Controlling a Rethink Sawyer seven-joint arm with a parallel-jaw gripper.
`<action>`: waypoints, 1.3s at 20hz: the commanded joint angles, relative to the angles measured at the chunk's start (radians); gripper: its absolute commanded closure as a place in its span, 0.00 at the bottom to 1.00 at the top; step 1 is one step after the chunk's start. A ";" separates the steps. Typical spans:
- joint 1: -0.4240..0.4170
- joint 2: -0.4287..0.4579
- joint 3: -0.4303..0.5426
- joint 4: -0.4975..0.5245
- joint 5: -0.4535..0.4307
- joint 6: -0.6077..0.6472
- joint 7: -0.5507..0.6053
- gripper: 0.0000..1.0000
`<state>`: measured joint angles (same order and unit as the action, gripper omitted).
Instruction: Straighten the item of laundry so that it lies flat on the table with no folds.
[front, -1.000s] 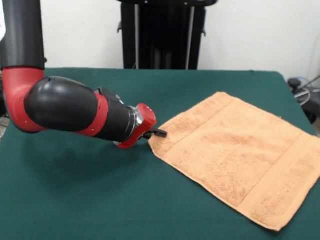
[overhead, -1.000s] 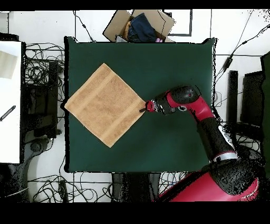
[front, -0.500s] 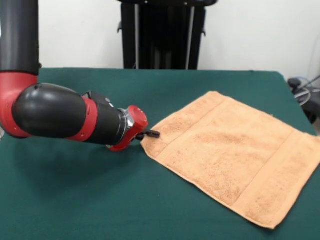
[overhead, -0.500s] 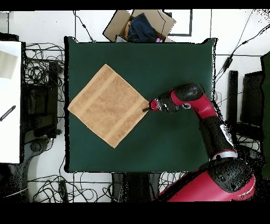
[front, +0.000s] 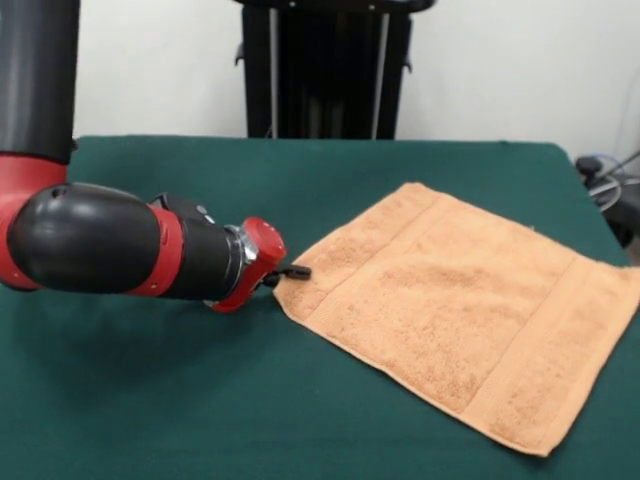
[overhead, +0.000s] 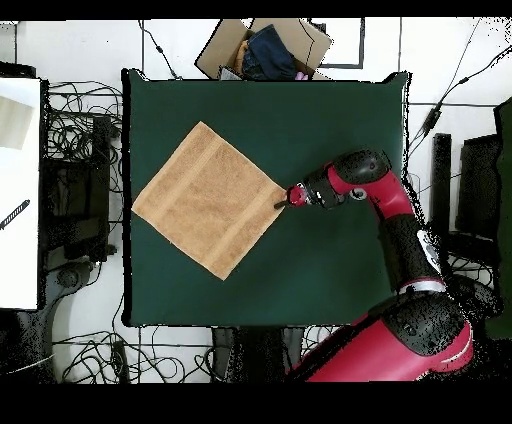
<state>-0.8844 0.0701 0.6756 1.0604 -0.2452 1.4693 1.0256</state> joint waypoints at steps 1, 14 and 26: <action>0.022 0.029 -0.030 -0.161 -0.113 0.002 -0.229 1.00; 0.044 0.060 -0.025 -0.258 -0.123 0.078 -0.268 1.00; 0.087 0.065 -0.025 -0.362 -0.162 0.127 -0.286 1.00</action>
<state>-0.8297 0.1126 0.6757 0.8557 -0.2783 1.6497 0.9612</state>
